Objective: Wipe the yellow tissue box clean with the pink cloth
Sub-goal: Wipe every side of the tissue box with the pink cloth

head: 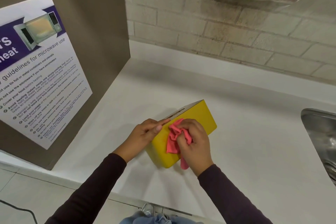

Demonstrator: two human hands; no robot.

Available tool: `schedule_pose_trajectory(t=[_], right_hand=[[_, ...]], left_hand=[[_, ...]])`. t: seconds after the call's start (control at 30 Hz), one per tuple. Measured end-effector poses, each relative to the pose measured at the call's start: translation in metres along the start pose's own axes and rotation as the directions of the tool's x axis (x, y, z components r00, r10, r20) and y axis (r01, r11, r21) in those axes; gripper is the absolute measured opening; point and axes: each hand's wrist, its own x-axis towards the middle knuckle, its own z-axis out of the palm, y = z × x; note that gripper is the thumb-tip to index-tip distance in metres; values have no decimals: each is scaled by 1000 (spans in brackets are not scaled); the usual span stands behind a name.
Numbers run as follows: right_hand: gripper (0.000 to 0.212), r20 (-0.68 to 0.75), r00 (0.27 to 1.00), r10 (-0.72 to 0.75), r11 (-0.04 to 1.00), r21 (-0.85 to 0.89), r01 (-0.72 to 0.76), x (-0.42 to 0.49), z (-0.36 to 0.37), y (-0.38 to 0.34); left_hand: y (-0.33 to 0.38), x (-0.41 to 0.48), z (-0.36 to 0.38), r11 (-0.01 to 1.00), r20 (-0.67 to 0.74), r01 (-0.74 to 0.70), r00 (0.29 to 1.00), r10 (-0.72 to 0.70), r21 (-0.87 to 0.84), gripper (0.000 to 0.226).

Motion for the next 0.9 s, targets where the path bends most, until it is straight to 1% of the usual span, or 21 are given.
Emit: schedule_pose_trajectory(t=[0.03, 0.07, 0.13, 0.23, 0.3, 0.37, 0.43, 0.5, 0.53, 0.6, 0.63, 0.73, 0.8, 0.9], right_hand=[[20, -34, 998, 45, 999, 20, -44, 1, 3, -2], [18, -60, 995, 74, 997, 31, -72, 1, 6, -5], [18, -73, 994, 75, 997, 16, -74, -1, 13, -9], [22, -11, 1000, -1, 1000, -28, 1, -7, 20, -14], [21, 50, 997, -67, 997, -25, 68, -11, 18, -15], [20, 99, 988, -120, 993, 2, 120, -12, 11, -10], [19, 98, 988, -123, 992, 12, 122, -9, 3, -5], [20, 34, 997, -63, 998, 1, 63, -6, 3, -3], [21, -3, 999, -32, 999, -5, 32, -6, 5, -5], [22, -50, 999, -6, 1000, -24, 5, -7, 12, -9], [22, -52, 998, -18, 999, -36, 16, -7, 15, -10], [20, -11, 995, -99, 994, -50, 99, -10, 19, -11], [19, 32, 988, -151, 986, -61, 152, -10, 20, -11], [18, 117, 969, -219, 966, -116, 232, -11, 19, -9]], left_hand=[[0, 0, 0, 1000, 5, -2, 1000, 2, 0, 47], [0, 0, 1, 1000, 3, -3, 1000, 3, -2, 49], [-1, 1, 1, 1000, -17, 8, 1000, -8, -7, 56], [-3, 3, 0, 1000, -33, 22, 999, -23, -19, 61], [-3, 3, 0, 1000, -8, 5, 1000, -5, -12, 68], [-3, 2, -1, 1000, -2, -4, 1000, 4, -1, 69], [-1, 1, -1, 1000, -2, 6, 1000, -6, -2, 59], [-1, 1, 0, 1000, -6, 24, 1000, -24, 0, 39], [-1, 2, 1, 1000, -12, 29, 1000, -29, 0, 34], [-1, 2, 1, 999, -22, 35, 999, -35, -13, 33], [-1, 2, 1, 999, -23, 32, 999, -32, -23, 37], [-2, 3, 1, 999, -26, 7, 1000, -8, -34, 63], [-3, 3, 1, 999, -35, 2, 999, -3, -51, 71], [-4, 4, -1, 998, -33, 2, 999, -4, -60, 76]])
